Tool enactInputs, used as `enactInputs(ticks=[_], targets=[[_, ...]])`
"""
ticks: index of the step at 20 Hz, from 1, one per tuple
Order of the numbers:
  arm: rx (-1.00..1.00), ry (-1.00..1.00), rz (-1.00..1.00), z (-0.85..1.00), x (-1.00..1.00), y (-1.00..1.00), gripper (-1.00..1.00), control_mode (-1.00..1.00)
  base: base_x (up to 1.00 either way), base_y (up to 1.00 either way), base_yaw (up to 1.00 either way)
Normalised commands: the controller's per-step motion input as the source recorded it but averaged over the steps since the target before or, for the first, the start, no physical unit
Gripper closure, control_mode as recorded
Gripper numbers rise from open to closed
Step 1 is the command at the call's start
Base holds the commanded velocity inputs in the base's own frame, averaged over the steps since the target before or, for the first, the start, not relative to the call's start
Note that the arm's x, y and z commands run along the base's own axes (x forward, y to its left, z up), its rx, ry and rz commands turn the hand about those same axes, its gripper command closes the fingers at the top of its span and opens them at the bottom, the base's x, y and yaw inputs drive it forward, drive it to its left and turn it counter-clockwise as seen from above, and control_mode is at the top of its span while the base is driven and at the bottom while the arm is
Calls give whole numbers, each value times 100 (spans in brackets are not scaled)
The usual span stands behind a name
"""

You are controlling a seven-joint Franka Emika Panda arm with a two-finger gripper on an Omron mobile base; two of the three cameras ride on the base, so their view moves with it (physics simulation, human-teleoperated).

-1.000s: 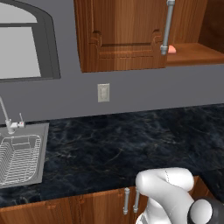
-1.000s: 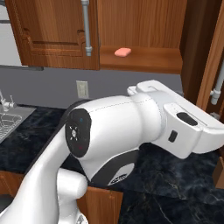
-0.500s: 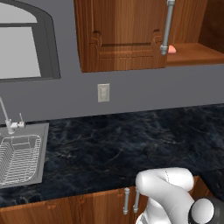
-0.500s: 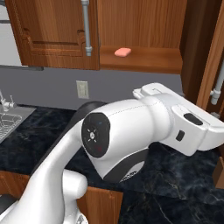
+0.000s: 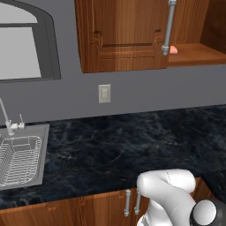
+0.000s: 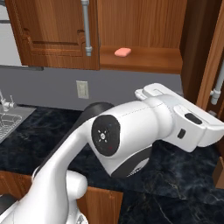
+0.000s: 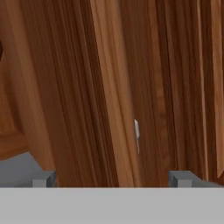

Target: Pick up the bar soap and soap dispenser from the sink, and place them back in the cabinet, and close the cabinet doors.

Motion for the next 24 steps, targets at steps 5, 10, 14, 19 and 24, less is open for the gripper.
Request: enactInputs(ticks=[5, 10, 14, 19, 24], targets=[[0, -2, 2, -10, 17, -7, -100, -100, 0, 0, 0], [0, -4, 2, -9, 9, -4, -100, -100, 0, 0, 0], [0, -5, 3, -4, 12, -2, -100, -100, 0, 0, 0], [0, 0, 4, 0, 20, -7, -100, -100, 0, 0, 0], [0, 0, 7, 0, 17, -3, -100, -100, 0, 0, 0]])
